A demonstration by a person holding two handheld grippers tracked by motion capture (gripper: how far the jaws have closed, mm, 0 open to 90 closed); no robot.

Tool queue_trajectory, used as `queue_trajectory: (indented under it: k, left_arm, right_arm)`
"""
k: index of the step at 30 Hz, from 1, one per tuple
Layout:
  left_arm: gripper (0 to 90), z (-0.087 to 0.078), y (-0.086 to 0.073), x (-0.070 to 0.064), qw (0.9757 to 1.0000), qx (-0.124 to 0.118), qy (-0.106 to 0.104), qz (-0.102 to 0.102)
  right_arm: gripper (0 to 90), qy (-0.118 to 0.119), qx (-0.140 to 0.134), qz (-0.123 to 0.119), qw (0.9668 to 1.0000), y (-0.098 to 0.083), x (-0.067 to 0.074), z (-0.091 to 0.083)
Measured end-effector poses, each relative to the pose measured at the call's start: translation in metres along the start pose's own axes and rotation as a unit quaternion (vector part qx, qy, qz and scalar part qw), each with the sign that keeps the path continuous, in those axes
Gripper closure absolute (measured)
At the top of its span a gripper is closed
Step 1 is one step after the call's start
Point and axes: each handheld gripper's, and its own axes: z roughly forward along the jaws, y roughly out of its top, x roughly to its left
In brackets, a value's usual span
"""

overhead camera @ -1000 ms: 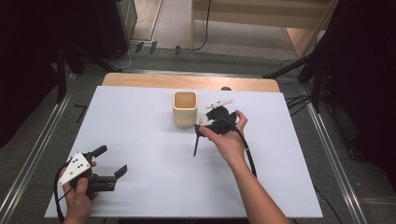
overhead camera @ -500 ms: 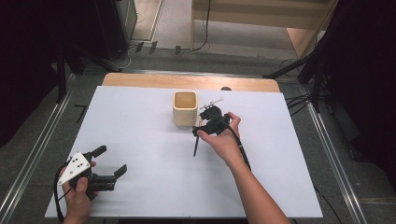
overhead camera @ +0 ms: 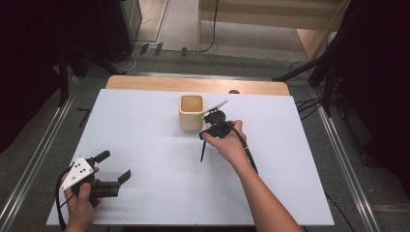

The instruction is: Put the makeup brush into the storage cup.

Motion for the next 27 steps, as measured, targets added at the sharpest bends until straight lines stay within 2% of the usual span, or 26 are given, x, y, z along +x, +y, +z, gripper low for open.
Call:
queue_trajectory:
  k: [1, 2, 4, 5, 10, 16, 21, 27]
  left_arm:
    - [0.0, 0.0, 0.0, 0.0, 1.0, 0.0, 0.0, 0.0]
    - [0.0, 0.0, 0.0, 0.0, 1.0, 0.0, 0.0, 0.0]
    - [0.0, 0.0, 0.0, 0.0, 1.0, -0.001, 0.0, -0.001]
    - [0.0, 0.0, 0.0, 0.0, 1.0, -0.001, 0.0, -0.001]
    - [0.0, 0.0, 0.0, 0.001, 1.0, -0.001, -0.001, -0.001]
    - [0.0, 0.0, 0.0, 0.0, 1.0, 0.002, -0.002, 0.0]
    - [0.0, 0.0, 0.0, 0.0, 1.0, 0.002, -0.002, 0.0]
    - [0.0, 0.0, 0.0, 0.0, 1.0, 0.002, -0.002, 0.0]
  right_arm:
    - [47.2, 0.0, 0.0, 0.0, 1.0, 0.0, 0.0, 0.0]
    - [49.5, 0.013, 0.013, 0.022, 0.9996, 0.002, 0.001, 0.002]
    - [51.4, 0.008, 0.015, 0.026, 0.9995, 0.003, 0.001, 0.003]
    - [54.9, -0.006, 0.019, 0.031, 0.9993, 0.004, 0.002, 0.005]
    - [58.8, -0.016, 0.022, 0.042, 0.9987, 0.006, 0.001, 0.01]
    - [67.4, -0.04, 0.022, 0.053, 0.9975, 0.007, -0.001, 0.018]
    - [68.1, -0.027, 0.022, 0.067, 0.9971, 0.008, -0.002, 0.022]
    - [69.7, -0.03, 0.024, 0.076, 0.9964, 0.009, -0.001, 0.026]
